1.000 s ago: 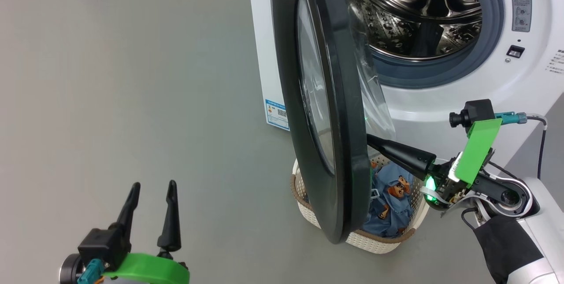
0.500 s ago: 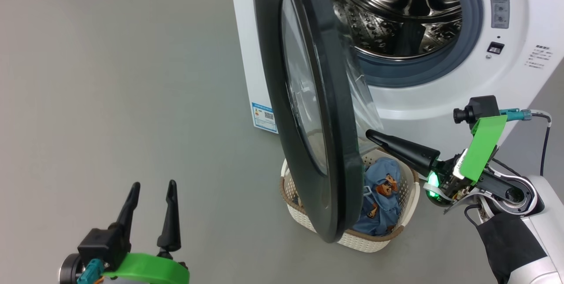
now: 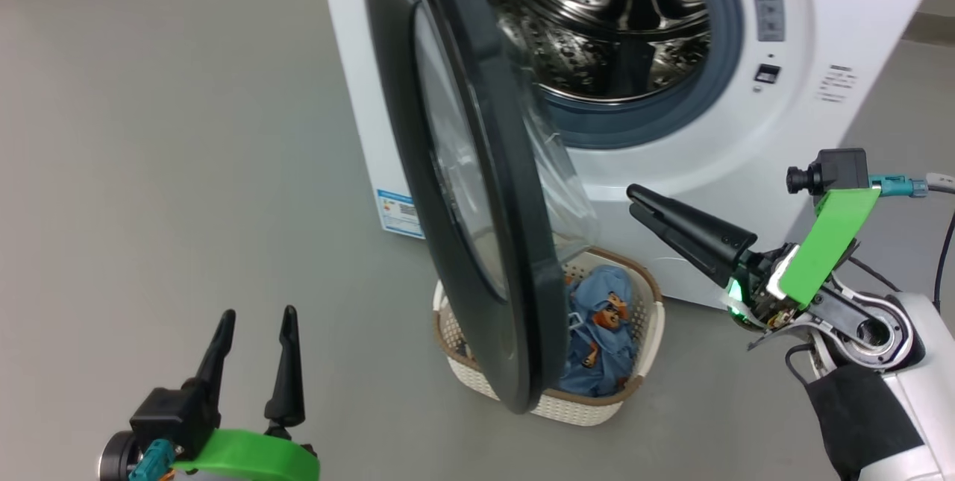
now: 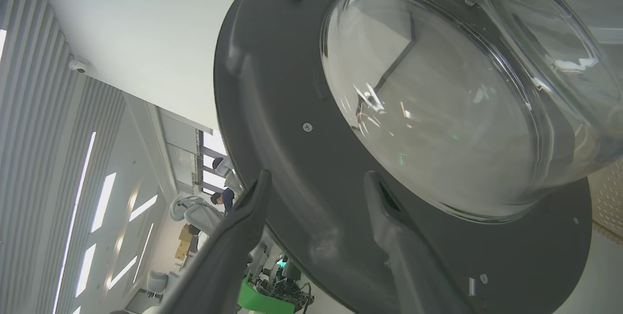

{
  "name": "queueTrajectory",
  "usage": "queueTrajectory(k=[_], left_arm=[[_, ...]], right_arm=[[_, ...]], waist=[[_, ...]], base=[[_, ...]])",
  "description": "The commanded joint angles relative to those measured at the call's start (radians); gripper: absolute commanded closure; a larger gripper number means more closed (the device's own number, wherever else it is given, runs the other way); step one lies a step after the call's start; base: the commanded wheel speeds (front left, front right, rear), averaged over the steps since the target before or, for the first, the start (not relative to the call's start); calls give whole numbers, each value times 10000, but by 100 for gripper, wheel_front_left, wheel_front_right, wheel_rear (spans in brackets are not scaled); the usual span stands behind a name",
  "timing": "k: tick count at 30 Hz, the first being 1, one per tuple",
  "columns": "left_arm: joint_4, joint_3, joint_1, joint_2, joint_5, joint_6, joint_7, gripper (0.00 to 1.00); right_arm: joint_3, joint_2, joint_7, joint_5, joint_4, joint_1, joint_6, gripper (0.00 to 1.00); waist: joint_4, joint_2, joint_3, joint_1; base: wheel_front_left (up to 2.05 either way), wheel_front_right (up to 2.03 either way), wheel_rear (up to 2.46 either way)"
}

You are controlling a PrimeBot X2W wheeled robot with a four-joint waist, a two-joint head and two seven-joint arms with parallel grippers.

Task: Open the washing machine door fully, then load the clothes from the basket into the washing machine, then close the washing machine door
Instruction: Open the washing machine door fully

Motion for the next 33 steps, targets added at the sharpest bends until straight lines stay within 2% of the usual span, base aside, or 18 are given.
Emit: queueTrajectory(k=[1, 9, 15, 20, 27, 33], left_arm=[[-243, 355, -156, 160, -36, 34, -65, 0], [-264, 365, -193, 160, -93, 34, -65, 0], [-304, 373, -182, 160, -133, 87, -65, 0], [-396, 694, -218, 160, -129, 124, -65, 0], [-480, 695, -131, 160, -71, 83, -65, 0], [-516, 698, 3, 160, -128, 138, -65, 0]], right_arm=[[105, 58, -206, -300, -563, 106, 17, 0], [313, -20, -1016, -1050, -1696, 447, 17, 0], [600, -241, -2240, -1924, -2618, 740, 17, 0], [1229, -744, -4042, -3512, -2860, 933, 17, 0], [2232, -1428, -6876, -5395, -2507, 1501, 17, 0], [2347, -1601, -8755, -6737, -1941, 2031, 17, 0]], waist=[[-366, 0, -11, 0], [-1155, 0, 47, 0], [-1841, 0, 103, 0], [-2363, 0, 144, 0], [-2835, 0, 74, 0], [-3145, 0, -5, 0]], base=[[0, 0, 0], [0, 0, 0], [0, 0, 0], [0, 0, 0], [0, 0, 0], [0, 0, 0]])
